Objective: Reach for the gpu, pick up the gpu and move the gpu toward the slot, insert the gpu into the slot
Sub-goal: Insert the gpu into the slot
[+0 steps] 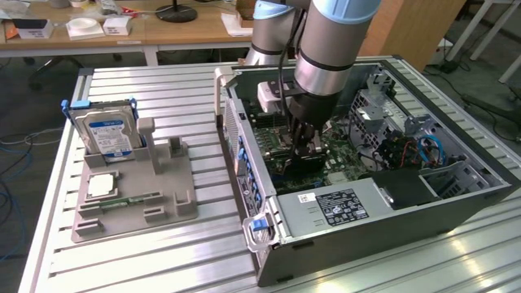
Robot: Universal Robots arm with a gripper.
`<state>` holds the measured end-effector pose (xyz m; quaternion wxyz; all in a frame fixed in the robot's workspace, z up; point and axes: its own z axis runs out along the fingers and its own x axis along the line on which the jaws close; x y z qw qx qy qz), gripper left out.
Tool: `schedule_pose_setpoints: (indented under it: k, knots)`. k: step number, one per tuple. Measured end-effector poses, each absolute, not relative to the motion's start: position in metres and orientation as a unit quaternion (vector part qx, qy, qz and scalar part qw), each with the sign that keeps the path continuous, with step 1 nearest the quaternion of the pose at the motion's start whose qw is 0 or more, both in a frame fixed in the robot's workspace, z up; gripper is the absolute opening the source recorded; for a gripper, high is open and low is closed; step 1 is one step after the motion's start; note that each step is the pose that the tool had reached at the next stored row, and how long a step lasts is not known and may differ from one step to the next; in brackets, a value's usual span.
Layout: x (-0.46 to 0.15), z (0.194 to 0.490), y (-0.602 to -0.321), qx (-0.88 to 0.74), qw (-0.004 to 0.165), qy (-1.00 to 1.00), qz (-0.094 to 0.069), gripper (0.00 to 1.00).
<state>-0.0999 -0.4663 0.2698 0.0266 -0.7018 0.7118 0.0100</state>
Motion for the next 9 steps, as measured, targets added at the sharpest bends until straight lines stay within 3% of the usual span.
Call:
schedule_pose_setpoints:
  k: [9]
  knots:
    - [-0.0999, 0.2699, -0.4663, -0.702, 0.027, 0.712, 0.010, 0.10]
